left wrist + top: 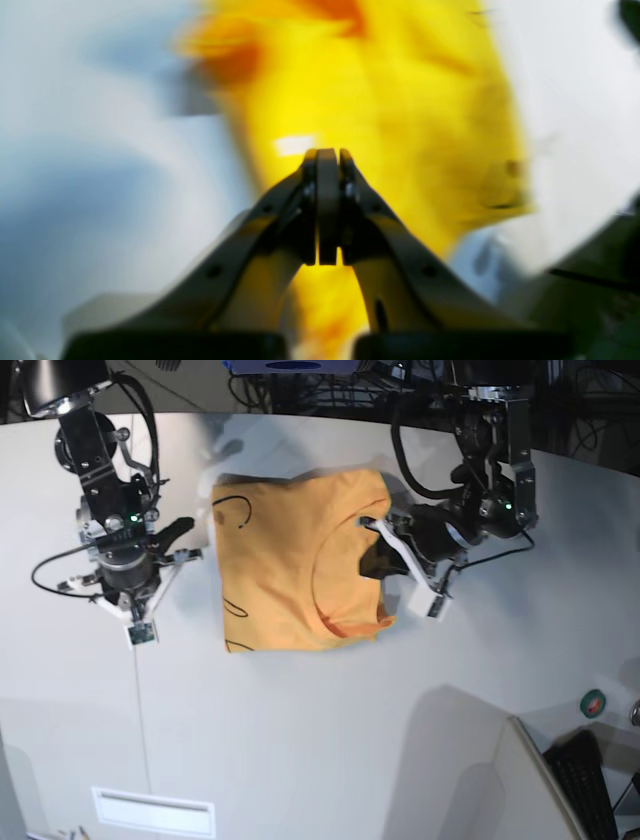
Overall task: Layout the t-shirt on the table in an organized manner, then fold the t-shirt properly
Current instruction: 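Press the bundle's edge flat with the left gripper, then grasp the bundle's edge with both grippers and pull it straight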
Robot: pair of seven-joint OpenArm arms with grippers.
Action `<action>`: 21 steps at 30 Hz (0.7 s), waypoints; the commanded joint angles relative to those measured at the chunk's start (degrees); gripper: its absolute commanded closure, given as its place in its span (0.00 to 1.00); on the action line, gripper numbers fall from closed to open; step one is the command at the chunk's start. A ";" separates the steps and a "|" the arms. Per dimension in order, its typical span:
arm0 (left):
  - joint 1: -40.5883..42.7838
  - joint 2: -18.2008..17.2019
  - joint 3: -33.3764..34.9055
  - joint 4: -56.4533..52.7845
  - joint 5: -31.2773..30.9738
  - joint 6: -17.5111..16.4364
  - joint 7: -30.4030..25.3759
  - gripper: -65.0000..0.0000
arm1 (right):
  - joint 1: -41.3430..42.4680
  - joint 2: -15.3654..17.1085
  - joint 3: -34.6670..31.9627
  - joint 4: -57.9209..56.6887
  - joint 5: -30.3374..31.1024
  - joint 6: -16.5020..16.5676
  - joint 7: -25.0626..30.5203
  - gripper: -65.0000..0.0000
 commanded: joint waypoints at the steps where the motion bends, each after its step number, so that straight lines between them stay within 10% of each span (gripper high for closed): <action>1: -0.01 -0.41 1.27 1.16 -0.93 -0.39 -2.23 1.00 | 1.10 -0.13 0.76 0.91 -0.45 1.98 1.76 1.00; 9: 1.14 -2.43 13.23 -3.24 1.88 8.40 -6.63 1.00 | 1.01 -0.22 1.20 -6.21 -0.45 4.09 1.76 1.00; 21: -7.57 -12.72 14.37 -14.58 10.76 8.40 -9.97 1.00 | -0.49 -0.22 0.85 -5.94 -0.45 4.18 1.76 1.00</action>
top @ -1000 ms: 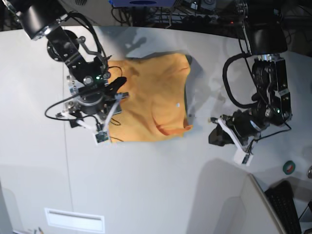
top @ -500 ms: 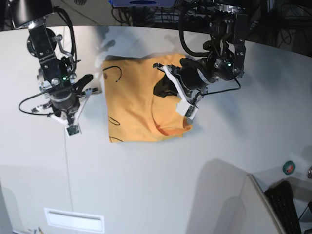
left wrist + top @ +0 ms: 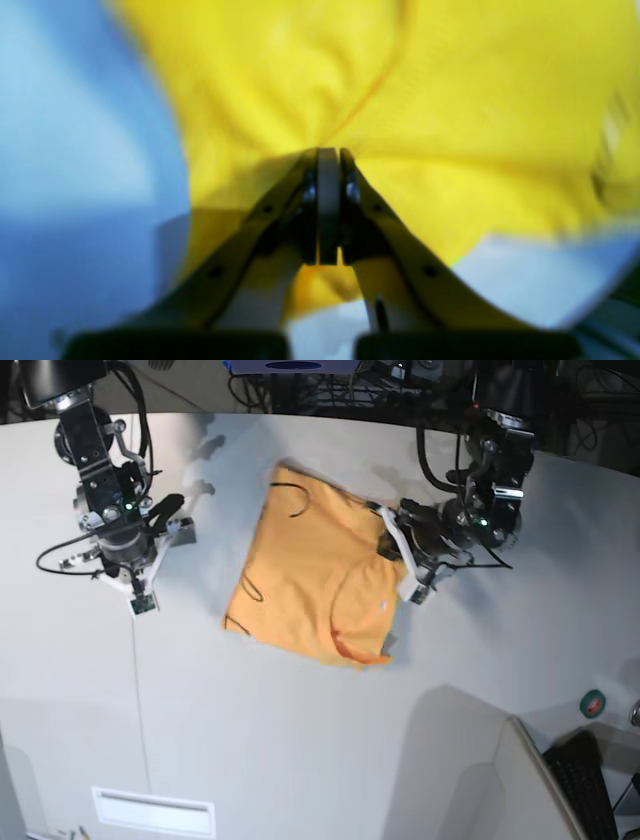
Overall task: Layout the t-shirt on the table in an organized manner, then fold the t-shirt properly
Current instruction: 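Grasp the bundle's edge with both grippers and pull it straight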
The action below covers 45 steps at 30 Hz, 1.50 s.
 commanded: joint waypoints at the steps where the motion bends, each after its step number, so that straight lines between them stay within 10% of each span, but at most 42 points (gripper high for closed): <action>1: -2.50 -1.27 -0.34 0.04 -0.30 0.14 -0.76 1.00 | 0.63 -0.07 0.00 1.20 -0.39 -0.19 1.12 1.00; 9: -12.61 -2.59 -4.47 -3.30 -0.91 0.05 -0.59 1.00 | 4.94 -2.00 -0.18 2.79 -0.30 0.16 1.12 1.00; 22: 13.85 1.54 -19.86 15.25 -0.47 -0.03 5.30 1.00 | 17.86 -7.19 -0.62 -17.43 -0.39 10.27 8.59 1.00; 45: -21.14 -0.65 -6.14 -24.14 -0.21 0.14 -8.50 1.00 | -1.22 -4.81 -21.01 -3.28 -0.56 9.92 10.26 1.00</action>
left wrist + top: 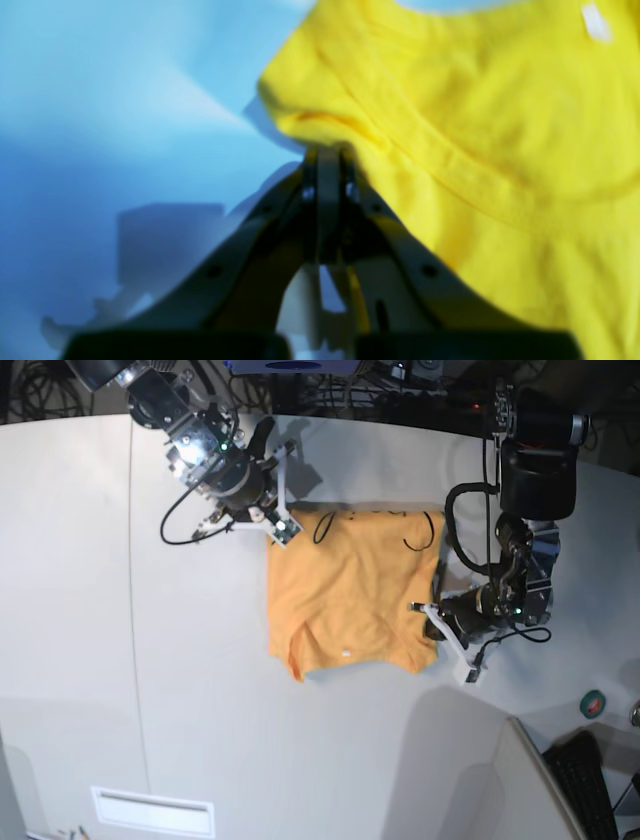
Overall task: Layout the t-shirt on the table in an organized manner, then fold the t-shirt properly
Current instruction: 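Grasp the bundle's edge with both grippers and pull it straight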
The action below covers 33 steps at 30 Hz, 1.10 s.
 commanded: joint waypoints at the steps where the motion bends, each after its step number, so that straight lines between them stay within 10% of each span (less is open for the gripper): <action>1: -2.07 -0.24 0.11 -0.26 -0.65 -0.03 -1.71 1.00 | -0.33 -0.03 0.12 2.15 -0.26 0.01 0.84 1.00; 13: 13.76 -1.20 -15.63 22.87 -1.18 -0.38 0.67 1.00 | -4.99 3.05 8.83 10.85 -0.08 -3.50 -1.88 1.00; 20: 28.79 9.70 -14.31 42.65 -0.65 -0.38 2.16 1.00 | 2.93 0.85 9.18 4.52 0.01 -3.15 -1.88 1.00; 33: 30.37 9.52 -17.30 43.26 -0.56 -0.03 2.42 1.00 | -1.82 1.12 -8.49 8.13 0.01 -2.89 -1.88 1.00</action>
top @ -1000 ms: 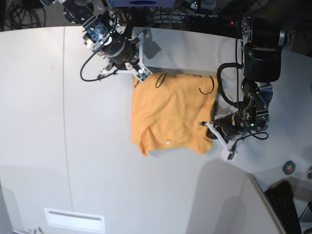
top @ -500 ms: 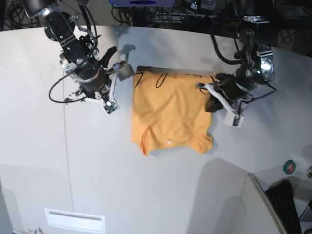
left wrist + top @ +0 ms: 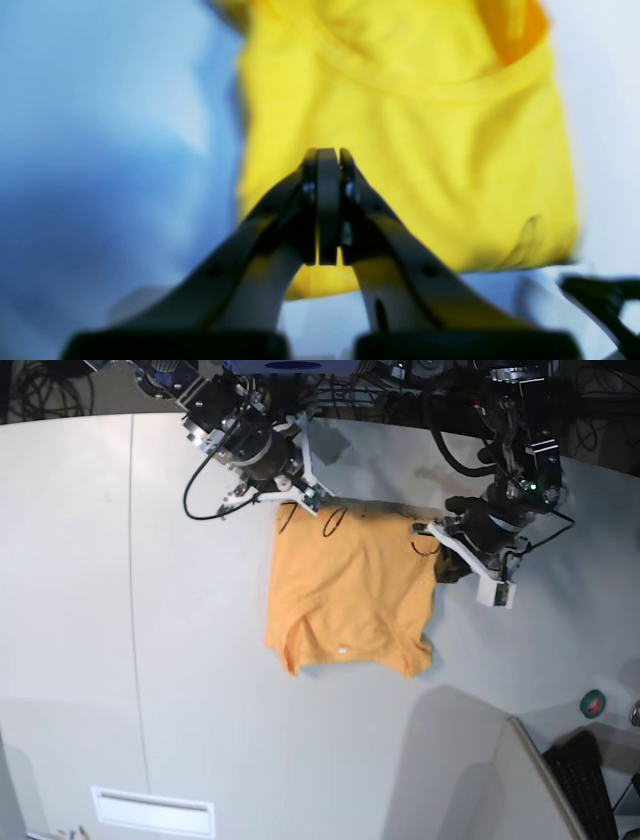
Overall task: Layout the t-shirt on the table in an organized manner, then fold the t-shirt properly
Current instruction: 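Grasp the bundle's edge with both grippers and pull it straight, then push the bundle's side with the right gripper toward the left gripper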
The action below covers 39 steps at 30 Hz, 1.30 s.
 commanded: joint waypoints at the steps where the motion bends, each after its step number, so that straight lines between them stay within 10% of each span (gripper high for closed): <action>1: -0.25 -0.03 -0.78 1.25 -0.47 -0.08 -1.03 1.00 | -0.01 -0.02 -0.50 2.16 -0.17 -0.26 1.33 1.00; 6: 0.98 0.32 -0.78 1.25 -1.00 -0.08 -1.03 1.00 | -0.71 4.02 0.47 7.17 -0.35 -0.62 0.98 1.00; 13: 1.95 6.74 6.87 -2.44 8.58 2.21 -1.47 1.00 | 0.34 4.73 19.46 7.79 -0.08 -2.29 1.24 1.00; 23: 1.51 4.10 2.92 -9.03 13.59 3.53 -5.25 1.00 | 5.35 4.02 22.71 7.61 2.82 -1.85 1.51 1.00; 34: 3.27 2.52 0.72 0.46 7.35 3.44 -3.84 1.00 | 19.24 1.30 31.68 -12.87 37.81 17.32 -7.55 1.00; 39: 6.70 2.34 -1.48 4.95 -0.03 3.44 -1.73 1.00 | 23.02 1.21 31.15 -19.38 42.56 25.32 -7.99 0.70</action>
